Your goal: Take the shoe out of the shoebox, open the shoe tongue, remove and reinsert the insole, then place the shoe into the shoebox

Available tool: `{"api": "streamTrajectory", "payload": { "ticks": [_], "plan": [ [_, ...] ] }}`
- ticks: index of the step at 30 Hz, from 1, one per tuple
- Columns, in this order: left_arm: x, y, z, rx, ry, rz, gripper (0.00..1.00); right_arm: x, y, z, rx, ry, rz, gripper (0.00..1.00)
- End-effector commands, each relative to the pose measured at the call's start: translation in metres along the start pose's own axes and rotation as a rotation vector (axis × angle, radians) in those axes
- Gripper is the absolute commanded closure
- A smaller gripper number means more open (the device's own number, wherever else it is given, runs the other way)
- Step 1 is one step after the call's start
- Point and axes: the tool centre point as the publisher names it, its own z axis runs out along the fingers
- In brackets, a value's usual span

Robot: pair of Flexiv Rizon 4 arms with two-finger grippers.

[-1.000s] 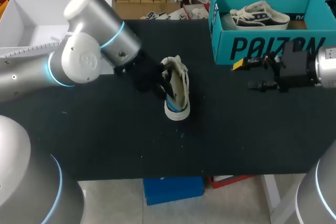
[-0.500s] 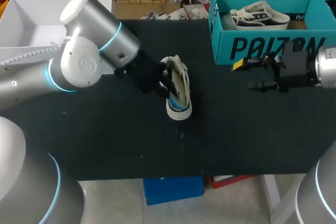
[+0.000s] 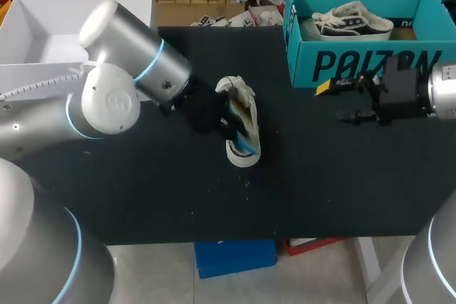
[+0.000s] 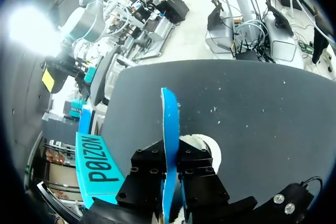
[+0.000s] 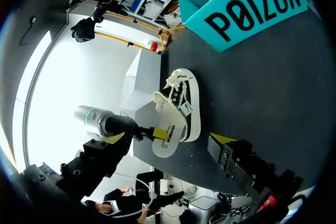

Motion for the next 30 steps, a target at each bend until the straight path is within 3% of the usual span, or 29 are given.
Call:
{"api": "streamTrajectory", "payload": {
  "ticks": [1, 21, 30],
  "plan": [
    [0.0, -0.008, 0.005, -0.01, -0.012, -0.002, 1.0, 0.0, 0.001, 0.0, 0.002, -0.001, 0.001, 0.0],
    [-0.001, -0.029, 0.008, -0.027, -0.137, -0.095, 1.0, 0.0, 0.001, 0.0, 0.002, -0.001, 0.001, 0.0],
    [0.006, -0.015, 0.006, -0.042, -0.112, -0.109, 1.0, 0.0, 0.001, 0.0, 0.002, -0.001, 0.001, 0.0]
  ]
}}
